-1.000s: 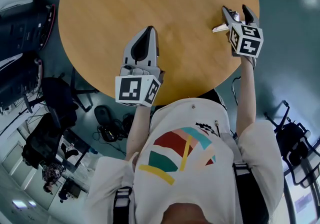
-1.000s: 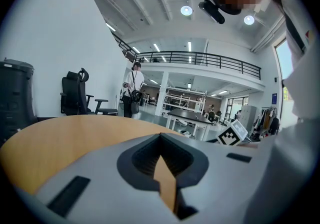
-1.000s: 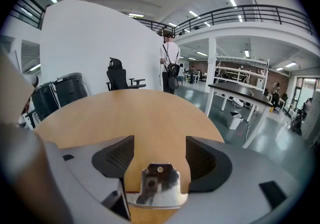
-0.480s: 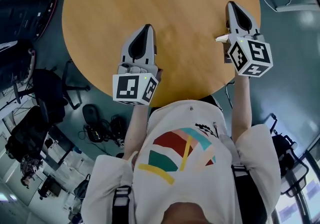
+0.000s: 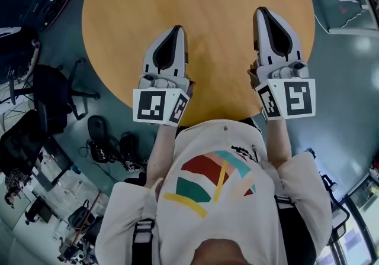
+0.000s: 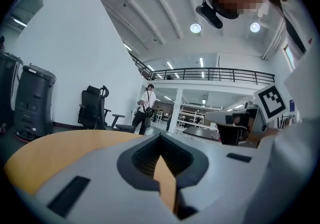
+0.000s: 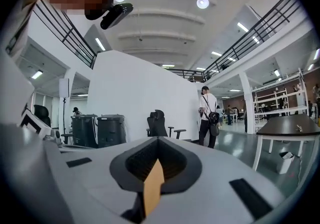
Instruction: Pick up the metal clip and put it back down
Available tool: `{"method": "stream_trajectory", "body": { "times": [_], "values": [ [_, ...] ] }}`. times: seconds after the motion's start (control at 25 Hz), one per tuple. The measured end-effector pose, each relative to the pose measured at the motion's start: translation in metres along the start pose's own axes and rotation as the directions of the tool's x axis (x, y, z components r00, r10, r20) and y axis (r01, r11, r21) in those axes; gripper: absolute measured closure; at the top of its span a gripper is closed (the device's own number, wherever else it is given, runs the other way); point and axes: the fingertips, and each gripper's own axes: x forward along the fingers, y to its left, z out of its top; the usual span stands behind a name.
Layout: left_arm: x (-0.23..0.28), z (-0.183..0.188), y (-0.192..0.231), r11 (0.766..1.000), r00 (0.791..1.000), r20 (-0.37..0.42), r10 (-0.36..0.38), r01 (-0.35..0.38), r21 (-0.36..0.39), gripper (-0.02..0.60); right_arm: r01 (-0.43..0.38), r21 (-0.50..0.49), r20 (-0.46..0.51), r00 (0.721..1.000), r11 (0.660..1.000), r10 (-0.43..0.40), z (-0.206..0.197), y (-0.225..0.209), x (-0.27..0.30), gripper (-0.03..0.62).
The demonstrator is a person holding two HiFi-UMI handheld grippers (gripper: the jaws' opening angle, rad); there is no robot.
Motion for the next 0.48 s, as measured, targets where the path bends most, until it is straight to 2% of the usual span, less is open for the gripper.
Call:
{"method": "stream_trajectory", "body": {
  "times": [0.24, 0.48],
  "values": [
    [-0.007, 0.005, 0.002, 1.000, 1.000, 0.017, 0.006, -0.005, -0.012, 0.540, -0.027, 0.075, -0.009, 1.000, 0.997, 0.028, -0.009, 0.026, -0.004, 0.580],
    [-0.006, 0.006, 0.000, 1.000, 1.000, 0.026, -0.004, 0.004, -0.008, 0.539, -0.081, 0.062, -0.046, 0.995, 0.995, 0.084, -0.023, 0.051, -0.004, 0.580]
  ]
}}
